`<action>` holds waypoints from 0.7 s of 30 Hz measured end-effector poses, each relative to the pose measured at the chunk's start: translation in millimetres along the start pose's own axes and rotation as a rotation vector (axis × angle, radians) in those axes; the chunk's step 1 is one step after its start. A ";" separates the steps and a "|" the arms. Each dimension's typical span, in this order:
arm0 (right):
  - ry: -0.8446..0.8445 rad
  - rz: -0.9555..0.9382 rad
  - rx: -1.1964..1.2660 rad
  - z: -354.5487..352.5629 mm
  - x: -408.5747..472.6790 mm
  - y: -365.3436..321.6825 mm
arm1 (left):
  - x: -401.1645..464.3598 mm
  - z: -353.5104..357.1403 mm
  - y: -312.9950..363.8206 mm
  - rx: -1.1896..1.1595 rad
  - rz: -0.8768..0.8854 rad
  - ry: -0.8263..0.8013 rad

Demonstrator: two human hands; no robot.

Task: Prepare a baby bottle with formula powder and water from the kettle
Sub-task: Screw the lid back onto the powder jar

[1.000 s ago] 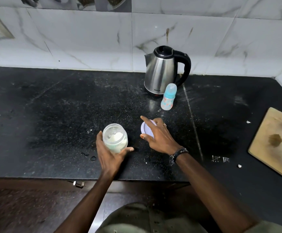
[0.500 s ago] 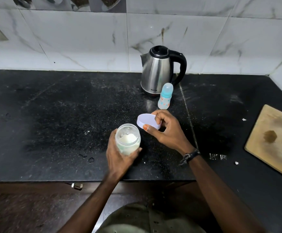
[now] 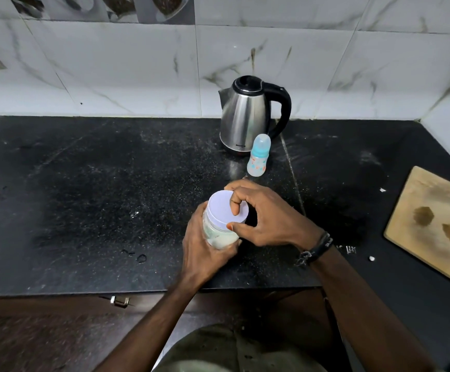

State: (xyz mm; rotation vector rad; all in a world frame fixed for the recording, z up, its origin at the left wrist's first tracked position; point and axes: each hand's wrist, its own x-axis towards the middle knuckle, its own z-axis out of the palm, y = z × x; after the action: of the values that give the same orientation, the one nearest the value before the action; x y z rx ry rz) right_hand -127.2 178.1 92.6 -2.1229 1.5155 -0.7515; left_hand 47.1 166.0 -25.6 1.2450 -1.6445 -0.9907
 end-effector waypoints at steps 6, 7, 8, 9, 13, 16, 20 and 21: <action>-0.284 0.036 -0.183 -11.1 4.3 -9.3 | -0.6 1.9 6.6 0.018 -0.013 -0.027; -0.321 0.040 -0.232 -12.4 5.7 -10.2 | -0.4 2.0 7.0 0.022 -0.016 -0.039; -0.354 0.041 -0.283 -13.5 6.9 -11.3 | -0.1 2.3 7.6 0.027 -0.017 -0.049; -0.383 0.039 -0.326 -14.1 7.8 -12.6 | 0.1 2.5 8.2 0.027 -0.016 -0.054; -0.430 0.023 -0.387 -15.2 10.6 -18.4 | 0.3 3.2 11.1 0.007 -0.006 -0.062; -0.437 0.031 -0.414 -15.9 13.0 -21.9 | -0.7 2.4 12.3 -0.002 0.007 -0.059; -0.408 0.073 -0.479 -18.3 15.0 -28.8 | -2.4 1.5 15.9 -0.010 0.039 -0.067; -0.394 0.080 -0.500 -18.0 15.4 -30.6 | -2.7 1.5 15.8 -0.015 0.041 -0.073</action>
State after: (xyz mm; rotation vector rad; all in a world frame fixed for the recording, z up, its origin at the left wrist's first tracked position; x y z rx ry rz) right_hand -112.8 172.6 128.1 -2.3488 1.6659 0.0980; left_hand 41.0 171.9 -11.8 1.1722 -1.7092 -1.0325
